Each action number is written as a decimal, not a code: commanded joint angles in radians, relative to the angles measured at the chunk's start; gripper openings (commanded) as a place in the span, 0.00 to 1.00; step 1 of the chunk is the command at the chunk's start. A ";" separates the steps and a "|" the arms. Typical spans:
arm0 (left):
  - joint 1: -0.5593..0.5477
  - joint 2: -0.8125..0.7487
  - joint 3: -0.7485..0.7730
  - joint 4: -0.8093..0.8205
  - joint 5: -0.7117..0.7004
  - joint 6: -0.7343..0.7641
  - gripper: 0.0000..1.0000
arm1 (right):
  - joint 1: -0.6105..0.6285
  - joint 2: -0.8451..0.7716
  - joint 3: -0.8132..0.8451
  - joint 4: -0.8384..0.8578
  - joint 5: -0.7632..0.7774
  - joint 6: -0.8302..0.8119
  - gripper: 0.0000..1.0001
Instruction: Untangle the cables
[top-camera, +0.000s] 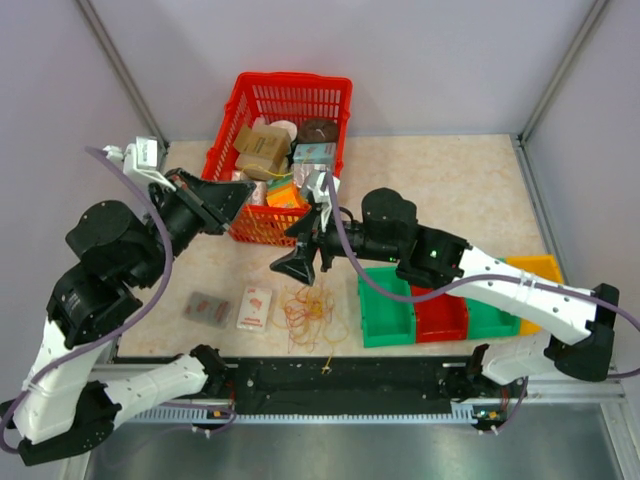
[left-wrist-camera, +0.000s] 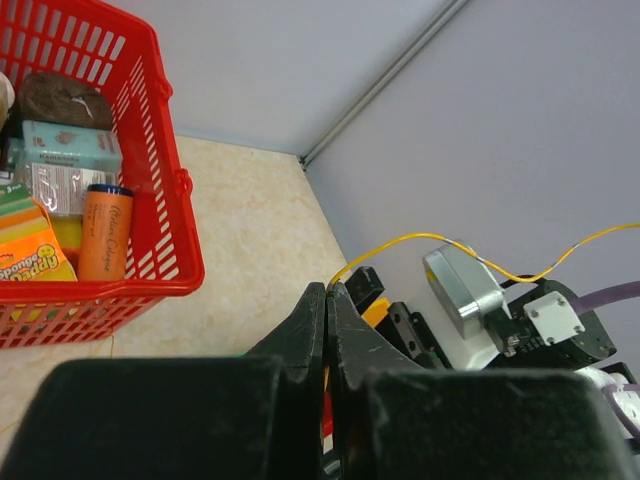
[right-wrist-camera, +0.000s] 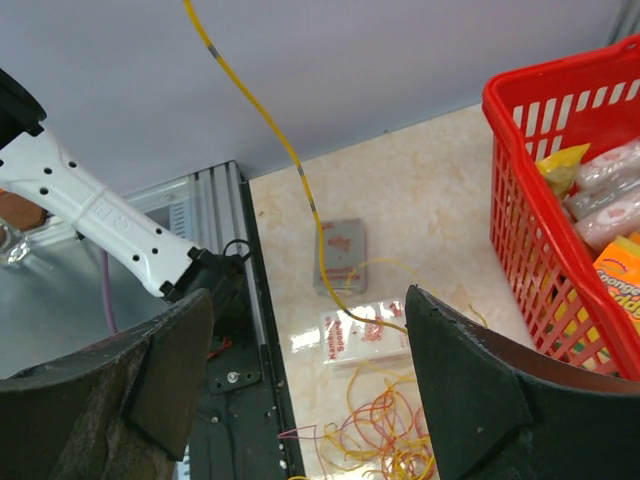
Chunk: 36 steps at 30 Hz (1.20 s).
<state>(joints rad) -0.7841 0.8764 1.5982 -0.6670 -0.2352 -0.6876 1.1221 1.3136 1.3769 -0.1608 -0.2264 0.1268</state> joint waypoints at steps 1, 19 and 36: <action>0.003 -0.001 -0.003 0.056 0.014 -0.044 0.00 | -0.001 0.025 0.051 0.090 -0.031 0.083 0.74; 0.003 0.024 -0.004 0.035 0.004 -0.112 0.00 | -0.019 0.001 0.007 0.108 -0.029 0.140 0.62; 0.003 0.016 -0.046 0.061 -0.046 -0.130 0.00 | -0.008 -0.042 -0.082 0.190 -0.053 0.238 0.32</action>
<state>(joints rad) -0.7837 0.8967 1.5467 -0.6586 -0.2829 -0.8108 1.1103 1.2953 1.2900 -0.0307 -0.2893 0.3485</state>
